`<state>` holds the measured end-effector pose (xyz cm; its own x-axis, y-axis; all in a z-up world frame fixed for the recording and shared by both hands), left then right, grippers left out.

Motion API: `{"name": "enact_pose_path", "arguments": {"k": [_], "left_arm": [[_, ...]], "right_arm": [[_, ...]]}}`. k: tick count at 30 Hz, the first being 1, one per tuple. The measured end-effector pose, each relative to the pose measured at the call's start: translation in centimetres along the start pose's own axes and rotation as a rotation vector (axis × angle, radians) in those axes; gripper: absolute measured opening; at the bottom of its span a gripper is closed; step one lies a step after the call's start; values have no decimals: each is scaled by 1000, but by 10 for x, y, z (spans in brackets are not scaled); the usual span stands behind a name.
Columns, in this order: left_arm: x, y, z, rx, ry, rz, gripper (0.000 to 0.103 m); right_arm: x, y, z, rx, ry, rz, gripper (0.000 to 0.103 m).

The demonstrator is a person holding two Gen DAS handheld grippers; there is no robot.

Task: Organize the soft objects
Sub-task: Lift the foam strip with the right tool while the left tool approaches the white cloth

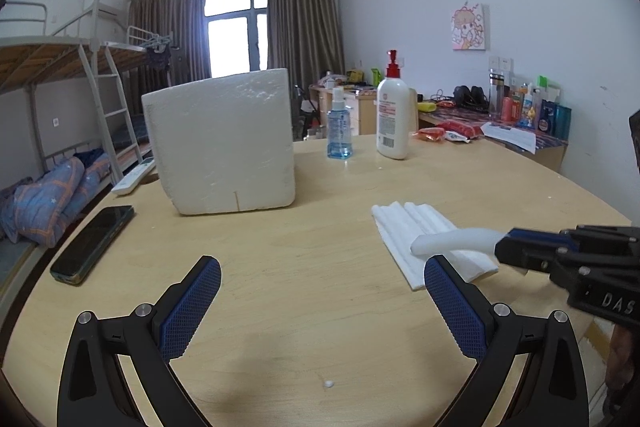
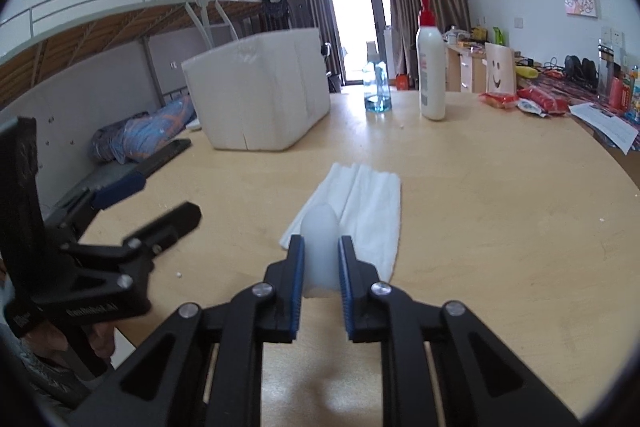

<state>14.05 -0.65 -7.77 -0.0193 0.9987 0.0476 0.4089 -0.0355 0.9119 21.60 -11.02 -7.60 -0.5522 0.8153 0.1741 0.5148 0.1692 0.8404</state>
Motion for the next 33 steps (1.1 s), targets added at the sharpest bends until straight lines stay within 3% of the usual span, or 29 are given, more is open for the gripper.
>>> {"name": "enact_pose_path", "arguments": {"k": [9, 21, 33], "left_arm": [[-25, 13, 3, 6, -34, 23, 102], [-74, 29, 24, 29, -42, 32, 102], [-87, 20, 62, 179, 33, 4, 102]], "right_arm": [[-19, 10, -21, -74, -36, 45, 20], [-61, 1, -34, -99, -97, 118, 20], [-83, -7, -44, -110, -115, 144, 20]]}}
Point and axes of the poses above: each gripper's, at about its wrist camera, not at the fingertips, and z roughly the way its jaws point, x to its left, y to its top, the point moved 5 cm from there along z, roughly the way its jaws point, and after that the axes turned 1 degree about -x, right-handed, at the moved point
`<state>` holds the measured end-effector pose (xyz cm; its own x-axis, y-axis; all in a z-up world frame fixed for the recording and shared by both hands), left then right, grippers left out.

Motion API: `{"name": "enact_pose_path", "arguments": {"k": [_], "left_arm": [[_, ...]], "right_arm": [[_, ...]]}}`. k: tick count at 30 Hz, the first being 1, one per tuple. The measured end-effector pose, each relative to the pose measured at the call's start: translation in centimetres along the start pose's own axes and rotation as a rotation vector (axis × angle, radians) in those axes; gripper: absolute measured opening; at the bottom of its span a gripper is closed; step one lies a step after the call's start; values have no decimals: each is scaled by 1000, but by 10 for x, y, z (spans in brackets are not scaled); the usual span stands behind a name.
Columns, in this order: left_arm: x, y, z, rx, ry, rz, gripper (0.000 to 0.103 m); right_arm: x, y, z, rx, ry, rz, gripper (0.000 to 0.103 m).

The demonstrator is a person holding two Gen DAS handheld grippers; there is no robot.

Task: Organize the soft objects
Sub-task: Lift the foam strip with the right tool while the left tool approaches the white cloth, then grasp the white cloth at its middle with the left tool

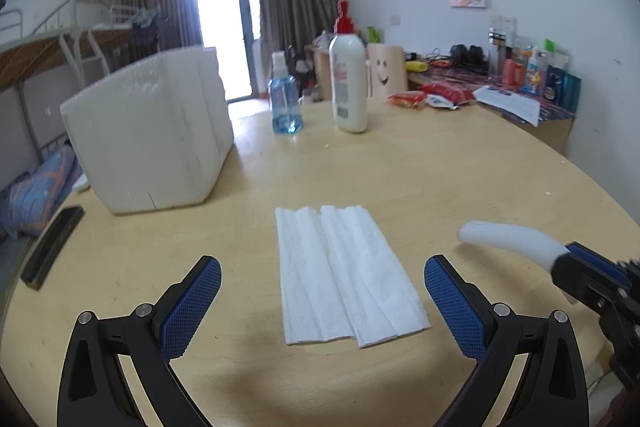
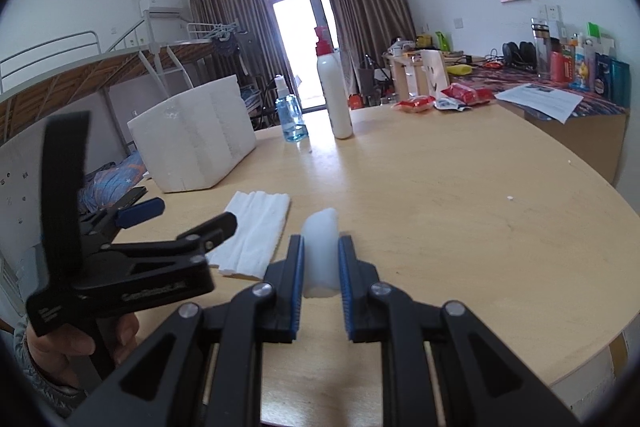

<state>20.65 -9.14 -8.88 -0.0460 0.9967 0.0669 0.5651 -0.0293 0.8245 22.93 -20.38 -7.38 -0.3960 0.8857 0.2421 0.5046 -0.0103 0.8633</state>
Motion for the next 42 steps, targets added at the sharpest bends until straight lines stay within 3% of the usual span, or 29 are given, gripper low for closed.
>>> {"name": "enact_pose_path", "arguments": {"k": [15, 22, 27, 30, 32, 34, 37, 42], "left_arm": [[-7, -12, 33, 216, -9, -11, 88], [-7, -13, 37, 251, -34, -33, 87], [-9, -12, 37, 249, -65, -33, 81], [-15, -11, 34, 223, -88, -11, 60], [-16, -10, 34, 215, -98, -2, 35], [-17, -8, 34, 209, -97, 3, 20], [-16, -8, 34, 199, -95, 17, 9], [-11, -7, 28, 160, -81, 26, 8]], "right_arm": [[-4, -2, -2, -6, 14, 16, 20], [-4, -3, -3, -9, 13, 19, 20], [-7, -2, -6, -10, 12, 23, 20], [-6, -2, -7, -13, 13, 22, 20], [-5, -2, -7, -11, 11, 16, 20], [-5, -2, -7, -10, 12, 18, 20], [-6, -2, -10, -13, 8, 16, 20], [-6, 0, -10, -17, -2, 16, 20]]}}
Point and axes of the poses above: each gripper's, at about its wrist camera, not at the fingertips, and z roughly the way its jaws point, x to its left, y to its top, the point moved 5 cm from there along z, roughly the way its jaws point, and after that the axes turned 1 degree about -x, right-handed, at the moved point
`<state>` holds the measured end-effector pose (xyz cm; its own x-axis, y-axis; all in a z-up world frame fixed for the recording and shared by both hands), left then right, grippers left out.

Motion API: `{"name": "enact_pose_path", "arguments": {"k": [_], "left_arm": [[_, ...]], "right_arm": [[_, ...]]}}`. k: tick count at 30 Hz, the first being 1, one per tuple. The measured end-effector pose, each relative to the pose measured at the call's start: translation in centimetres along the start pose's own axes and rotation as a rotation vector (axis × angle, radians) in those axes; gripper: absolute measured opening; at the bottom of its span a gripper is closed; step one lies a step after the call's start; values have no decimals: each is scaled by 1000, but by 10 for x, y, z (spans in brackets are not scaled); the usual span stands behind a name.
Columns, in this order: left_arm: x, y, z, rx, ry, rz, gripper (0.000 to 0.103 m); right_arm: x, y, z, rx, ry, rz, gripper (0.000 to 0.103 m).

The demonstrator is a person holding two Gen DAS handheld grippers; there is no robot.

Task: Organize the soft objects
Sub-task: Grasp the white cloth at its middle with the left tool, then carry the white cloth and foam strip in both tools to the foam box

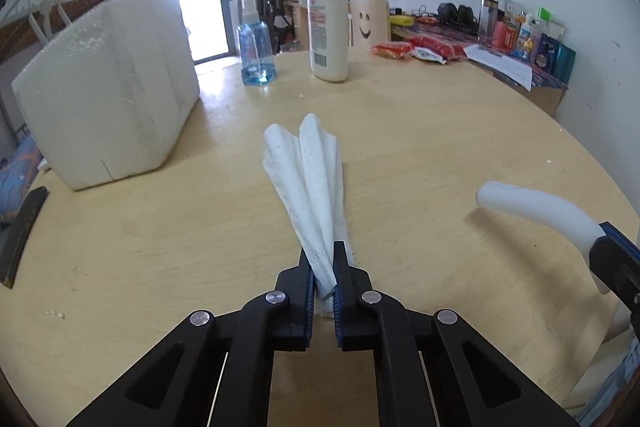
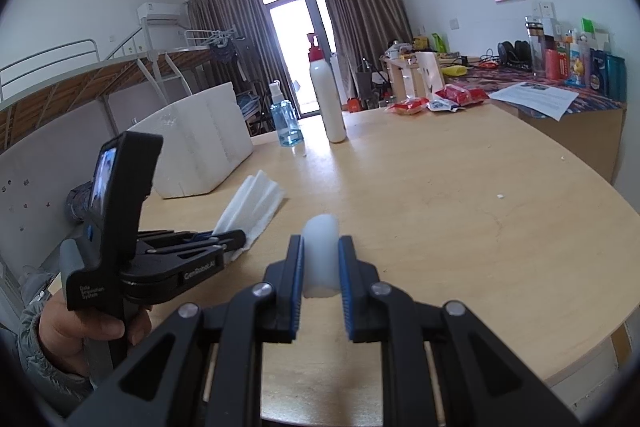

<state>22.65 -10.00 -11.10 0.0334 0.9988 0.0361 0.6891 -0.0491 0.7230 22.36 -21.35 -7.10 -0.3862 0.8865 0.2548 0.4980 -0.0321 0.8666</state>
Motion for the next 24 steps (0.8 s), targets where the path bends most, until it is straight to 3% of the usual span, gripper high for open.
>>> {"name": "enact_pose_path", "arguments": {"k": [14, 24], "left_arm": [[39, 9, -53, -179, 57, -8, 8], [82, 4, -76, -226, 117, -61, 8]], "right_arm": [[24, 11, 4, -7, 7, -40, 20], [62, 21, 16, -9, 62, -95, 20]]}}
Point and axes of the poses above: each gripper's, at about its wrist camera, not at the fingertips, and z roughly the way its jaws point, x to its left, y to its top, the point moved 5 cm from there along z, roughly the way its jaws point, and after that the axes turned 1 degree about -x, right-handed, at the moved point
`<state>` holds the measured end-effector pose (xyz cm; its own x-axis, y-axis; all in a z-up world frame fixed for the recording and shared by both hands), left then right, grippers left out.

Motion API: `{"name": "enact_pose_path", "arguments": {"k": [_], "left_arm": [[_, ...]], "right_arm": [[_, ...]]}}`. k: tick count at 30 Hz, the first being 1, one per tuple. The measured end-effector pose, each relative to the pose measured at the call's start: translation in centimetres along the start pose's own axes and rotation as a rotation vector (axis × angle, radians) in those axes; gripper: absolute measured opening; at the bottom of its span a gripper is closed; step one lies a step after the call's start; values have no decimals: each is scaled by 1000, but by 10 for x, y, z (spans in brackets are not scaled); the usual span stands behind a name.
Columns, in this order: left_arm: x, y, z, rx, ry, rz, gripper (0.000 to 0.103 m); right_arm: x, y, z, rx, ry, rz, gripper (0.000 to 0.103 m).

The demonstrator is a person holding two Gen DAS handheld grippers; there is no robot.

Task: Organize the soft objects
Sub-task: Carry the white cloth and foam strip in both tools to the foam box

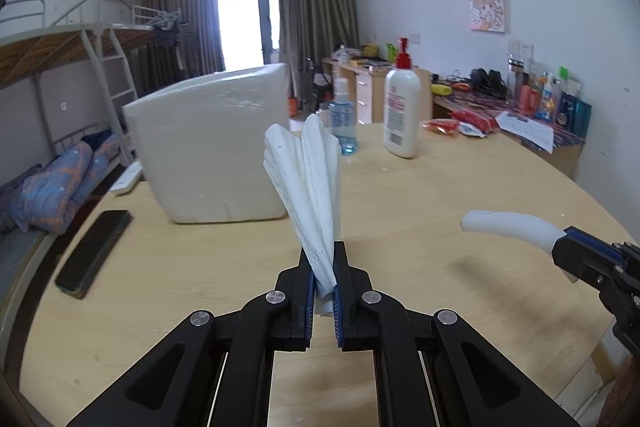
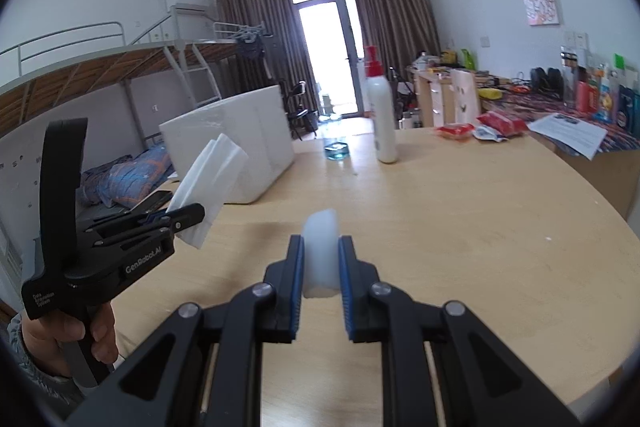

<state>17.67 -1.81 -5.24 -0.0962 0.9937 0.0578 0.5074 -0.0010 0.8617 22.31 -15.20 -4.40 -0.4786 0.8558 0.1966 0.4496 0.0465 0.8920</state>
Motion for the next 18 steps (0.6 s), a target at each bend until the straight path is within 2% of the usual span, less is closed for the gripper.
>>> {"name": "enact_pose_path", "arguments": {"k": [18], "left_arm": [[76, -15, -44, -64, 125, -36, 8]], "right_arm": [[78, 11, 35, 16, 163, -108, 20]]}}
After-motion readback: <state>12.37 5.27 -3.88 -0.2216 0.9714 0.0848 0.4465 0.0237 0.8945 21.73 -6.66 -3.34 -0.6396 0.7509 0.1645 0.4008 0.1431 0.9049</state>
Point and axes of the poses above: each gripper's, at about its wrist camera, not at the fingertips, and z roughly the way its jaws point, x to its left, y to its top, the point moved 5 cm from there along z, roughly the way its jaws point, and after that the axes turned 1 degree about -x, right-handed, at the moved point
